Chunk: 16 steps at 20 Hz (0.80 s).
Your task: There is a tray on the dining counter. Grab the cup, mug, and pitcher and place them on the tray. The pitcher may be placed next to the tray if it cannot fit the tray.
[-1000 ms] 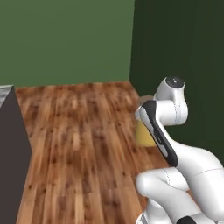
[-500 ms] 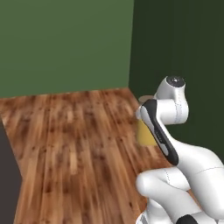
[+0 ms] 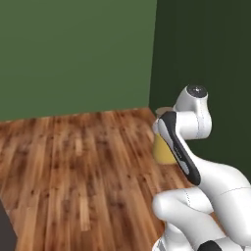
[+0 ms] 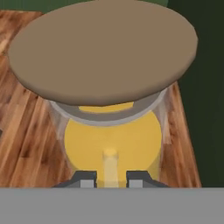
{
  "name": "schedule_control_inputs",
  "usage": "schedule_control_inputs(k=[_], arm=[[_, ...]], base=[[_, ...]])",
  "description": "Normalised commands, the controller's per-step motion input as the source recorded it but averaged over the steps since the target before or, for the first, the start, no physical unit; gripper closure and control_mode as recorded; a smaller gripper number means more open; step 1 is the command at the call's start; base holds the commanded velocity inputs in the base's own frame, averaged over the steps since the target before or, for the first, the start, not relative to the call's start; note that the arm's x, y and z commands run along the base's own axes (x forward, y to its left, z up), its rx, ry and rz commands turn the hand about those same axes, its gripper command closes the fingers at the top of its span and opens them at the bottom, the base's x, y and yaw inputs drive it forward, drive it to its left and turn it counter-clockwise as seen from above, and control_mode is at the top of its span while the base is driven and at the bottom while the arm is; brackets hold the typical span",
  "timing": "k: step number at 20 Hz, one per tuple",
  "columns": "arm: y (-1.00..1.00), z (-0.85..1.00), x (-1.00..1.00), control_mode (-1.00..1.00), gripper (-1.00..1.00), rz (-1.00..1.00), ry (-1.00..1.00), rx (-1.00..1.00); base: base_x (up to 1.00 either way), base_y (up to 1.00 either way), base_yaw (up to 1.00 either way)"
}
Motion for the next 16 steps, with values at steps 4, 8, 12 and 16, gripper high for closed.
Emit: schedule_control_inputs(k=[4, 8, 12, 16], arm=[[0.00, 0.00, 0.00, 1.00, 1.00, 0.00, 0.00, 0.00], [0.00, 0.00, 0.00, 1.00, 1.00, 0.00, 0.00, 0.00], [0.00, 0.00, 0.00, 1.00, 1.00, 0.00, 0.00, 0.00], [0.00, 0.00, 0.00, 1.00, 1.00, 0.00, 0.00, 0.00]], base=[[1.00, 0.24, 0.00], [1.00, 0.07, 0.13], [1.00, 0.00, 0.46], [1.00, 0.00, 0.69]])
